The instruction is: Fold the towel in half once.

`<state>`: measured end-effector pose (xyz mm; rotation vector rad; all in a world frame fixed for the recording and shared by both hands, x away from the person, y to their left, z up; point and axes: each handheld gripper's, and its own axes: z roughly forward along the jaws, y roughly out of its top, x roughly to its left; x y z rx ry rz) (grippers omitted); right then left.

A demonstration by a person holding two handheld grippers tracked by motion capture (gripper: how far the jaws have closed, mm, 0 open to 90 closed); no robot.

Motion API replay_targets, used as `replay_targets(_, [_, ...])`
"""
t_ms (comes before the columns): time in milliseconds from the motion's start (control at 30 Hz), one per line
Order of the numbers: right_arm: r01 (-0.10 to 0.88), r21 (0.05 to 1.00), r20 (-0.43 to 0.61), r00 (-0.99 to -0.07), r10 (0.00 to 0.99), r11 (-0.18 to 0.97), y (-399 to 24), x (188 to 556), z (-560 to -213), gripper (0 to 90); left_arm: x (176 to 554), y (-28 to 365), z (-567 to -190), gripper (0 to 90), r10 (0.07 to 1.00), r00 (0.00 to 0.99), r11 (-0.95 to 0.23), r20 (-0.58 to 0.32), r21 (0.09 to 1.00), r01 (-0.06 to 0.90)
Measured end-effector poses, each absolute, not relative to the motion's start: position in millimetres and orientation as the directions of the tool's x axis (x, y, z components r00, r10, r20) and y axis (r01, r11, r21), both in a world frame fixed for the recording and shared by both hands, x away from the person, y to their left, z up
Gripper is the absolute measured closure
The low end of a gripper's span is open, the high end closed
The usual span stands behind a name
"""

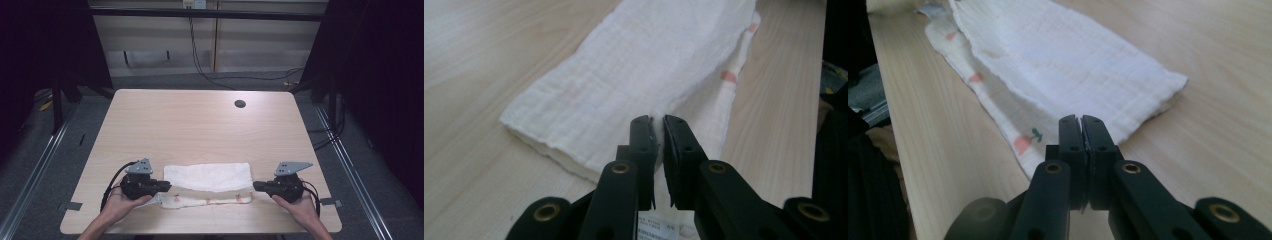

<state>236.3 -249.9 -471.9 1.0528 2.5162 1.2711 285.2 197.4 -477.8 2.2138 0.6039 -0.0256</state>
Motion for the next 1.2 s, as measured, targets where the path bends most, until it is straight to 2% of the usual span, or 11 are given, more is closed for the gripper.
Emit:
replay_targets(100, [0.538,0.718,0.168,-0.75,0.64,0.442,-249,235,-480,86.9,283,197,-482,81.8,0.405,0.888,-0.565,-0.218,0.704,0.43])
replay_targets(233, [0.548,0.71,0.181,-0.749,0.638,0.442,-251,234,-483,82.5,282,201,-479,81.1,0.39,0.89,-0.546,-0.237,0.719,0.431])
replay_targets(333, [0.551,0.709,0.187,-0.748,0.636,0.44,-251,232,-482,77.3,282,203,-477,80.9,0.39,0.89,-0.541,-0.235,0.724,0.428])
replay_targets(533, [0.539,0.735,0.18,-0.741,0.647,0.412,-249,232,-475,66.9,288,201,-481,74.5,0.409,0.883,-0.533,-0.232,0.724,0.438])
replay_targets(633, [0.531,0.746,0.184,-0.745,0.642,0.402,-248,230,-470,65.2,293,202,-484,68.2,0.444,0.865,-0.525,-0.236,0.714,0.464])
replay_targets(800, [0.527,0.763,0.188,-0.734,0.652,0.373,-249,233,-466,64.3,298,205,-487,65.2,0.462,0.852,-0.513,-0.245,0.71,0.483])
replay_targets(900, [0.533,0.749,0.178,-0.734,0.655,0.394,-241,240,-470,62.2,300,203,-489,62.9,0.47,0.852,-0.528,-0.231,0.699,0.482])
replay_targets(1033, [0.534,0.724,0.178,-0.756,0.629,0.437,-223,252,-476,57.7,300,200,-494,54.8,0.485,0.849,-0.551,-0.208,0.681,0.482])
replay_targets(1200, [0.531,0.696,0.153,-0.768,0.622,0.484,-206,264,-486,56.1,297,198,-496,57.1,0.479,0.857,-0.563,-0.192,0.681,0.468])
